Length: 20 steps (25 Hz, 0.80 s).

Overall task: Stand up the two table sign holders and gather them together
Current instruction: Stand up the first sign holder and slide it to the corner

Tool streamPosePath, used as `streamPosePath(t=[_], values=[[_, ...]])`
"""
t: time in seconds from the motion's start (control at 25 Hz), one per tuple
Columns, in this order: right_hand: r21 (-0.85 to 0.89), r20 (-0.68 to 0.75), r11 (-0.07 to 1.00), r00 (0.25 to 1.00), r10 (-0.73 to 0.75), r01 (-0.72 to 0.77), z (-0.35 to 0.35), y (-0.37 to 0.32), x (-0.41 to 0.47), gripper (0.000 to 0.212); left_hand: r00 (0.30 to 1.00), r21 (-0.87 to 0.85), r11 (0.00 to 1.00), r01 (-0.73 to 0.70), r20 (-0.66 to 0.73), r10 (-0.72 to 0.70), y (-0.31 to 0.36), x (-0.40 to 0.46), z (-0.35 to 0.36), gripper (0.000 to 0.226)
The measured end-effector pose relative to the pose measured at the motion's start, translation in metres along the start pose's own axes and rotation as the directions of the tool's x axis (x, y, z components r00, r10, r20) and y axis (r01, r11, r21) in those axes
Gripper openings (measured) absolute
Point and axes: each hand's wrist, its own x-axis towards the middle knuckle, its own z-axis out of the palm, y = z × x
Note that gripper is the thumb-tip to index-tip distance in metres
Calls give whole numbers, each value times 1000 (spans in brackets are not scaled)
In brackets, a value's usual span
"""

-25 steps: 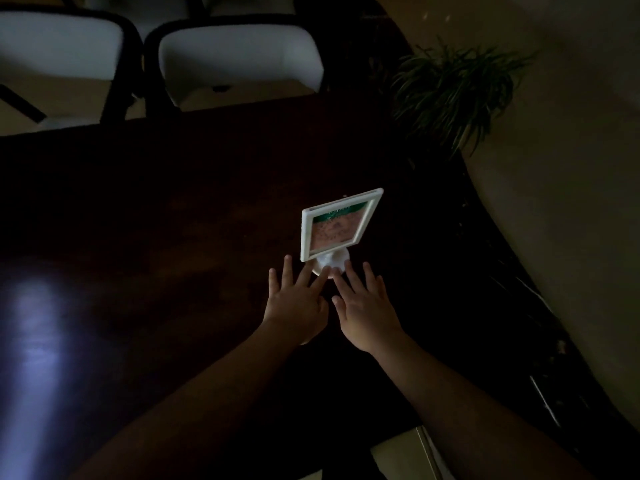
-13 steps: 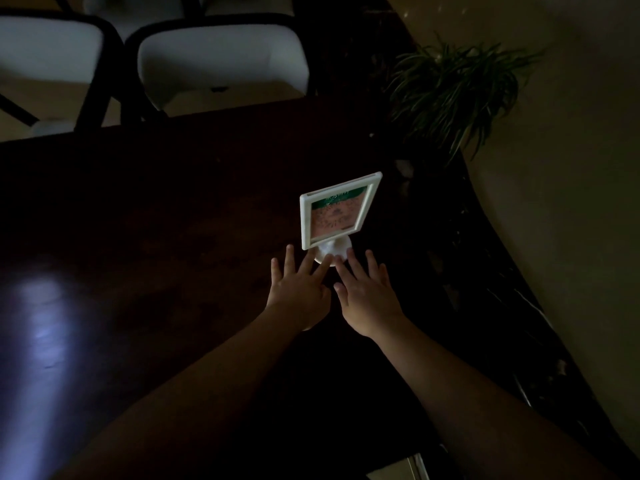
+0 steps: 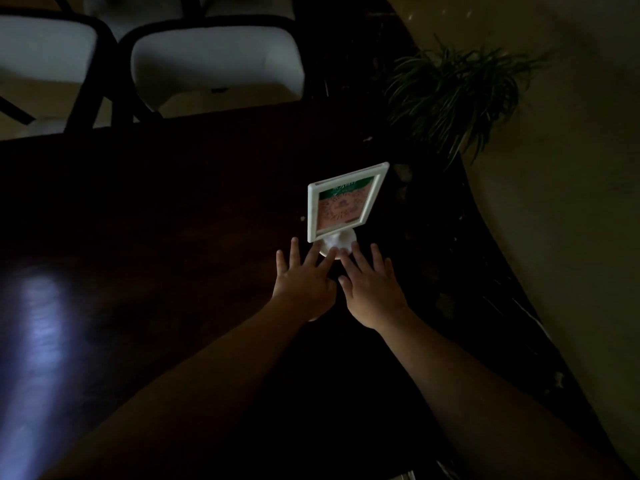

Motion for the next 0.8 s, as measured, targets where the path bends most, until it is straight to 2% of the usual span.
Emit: streamPosePath(t=[0.32,0.56,0.8], values=[[5,19,1000,1000,-20,20,-7,3,-4,64,997,-94,994,-50,-60,45,-20,-14,0,69],[50,-14,996,998,-67,67,-17,-11,-22,66,990,-177,981,77,-104,-96,-44,-59,-4,75],[117,-49,977,984,-171,176,-31,-73,-47,71,963,-259,956,135,-193,-189,-103,-128,-20,83]])
